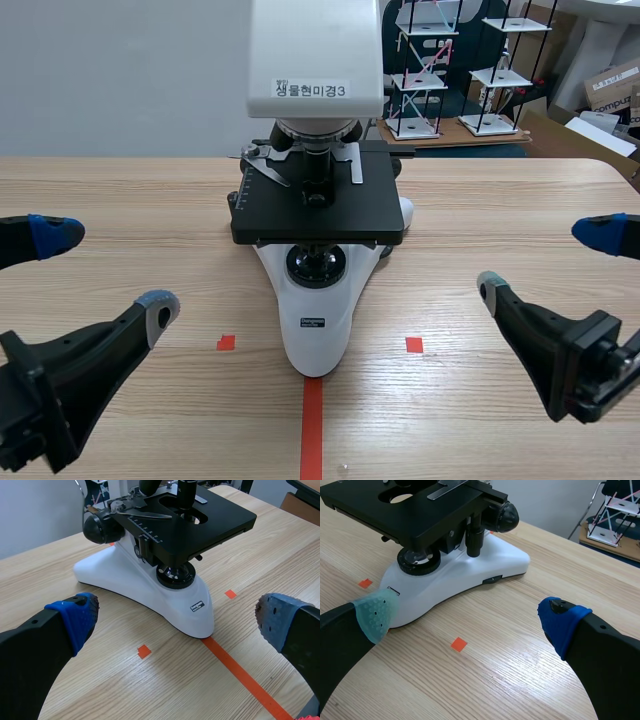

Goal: Point at the diaphragm

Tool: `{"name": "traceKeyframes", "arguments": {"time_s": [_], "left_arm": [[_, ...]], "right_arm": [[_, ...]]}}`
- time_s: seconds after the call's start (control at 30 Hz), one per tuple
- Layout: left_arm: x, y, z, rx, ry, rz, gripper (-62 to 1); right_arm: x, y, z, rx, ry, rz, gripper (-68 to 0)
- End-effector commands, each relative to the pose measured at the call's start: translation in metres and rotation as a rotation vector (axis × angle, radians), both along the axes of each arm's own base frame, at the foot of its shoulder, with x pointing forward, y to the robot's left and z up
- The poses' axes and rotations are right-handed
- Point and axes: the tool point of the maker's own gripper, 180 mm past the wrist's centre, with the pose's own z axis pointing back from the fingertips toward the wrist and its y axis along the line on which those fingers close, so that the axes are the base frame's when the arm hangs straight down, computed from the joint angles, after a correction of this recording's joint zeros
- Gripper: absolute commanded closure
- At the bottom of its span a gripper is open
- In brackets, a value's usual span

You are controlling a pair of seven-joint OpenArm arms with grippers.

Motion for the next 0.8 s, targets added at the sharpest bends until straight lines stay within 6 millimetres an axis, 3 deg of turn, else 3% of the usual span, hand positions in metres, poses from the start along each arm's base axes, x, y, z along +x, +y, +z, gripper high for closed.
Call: {"name": "traceKeyframes", "arguments": {"time_s": [0.0,0.4,0.63,0.67,0.77], "left_arm": [[0.001,0.0,0.005,-0.023,-0.012,0.005,-62.3],[0.0,-0.001,0.004,-0.025,-0.008,0.004,-62.3],[0.001,0.001,-0.012,-0.053,0.016,0.011,-62.3],[0.002,0.002,-0.014,-0.06,0.011,0.015,-59.7],[0.007,0.006,-0.018,-0.086,-0.006,0.023,-38.8]], "right_arm": [[0.001,-0.002,0.002,-0.004,-0.003,-0.006,-60.8],[0.001,-0.002,0.002,-0.004,-0.004,-0.006,-60.8],[0.001,-0.002,0.002,-0.004,-0.003,-0.006,-60.8],[0.001,-0.002,0.002,-0.004,-0.003,-0.006,-60.8],[0.001,-0.002,0.002,-0.004,-0.003,-0.006,-60.8]]}}
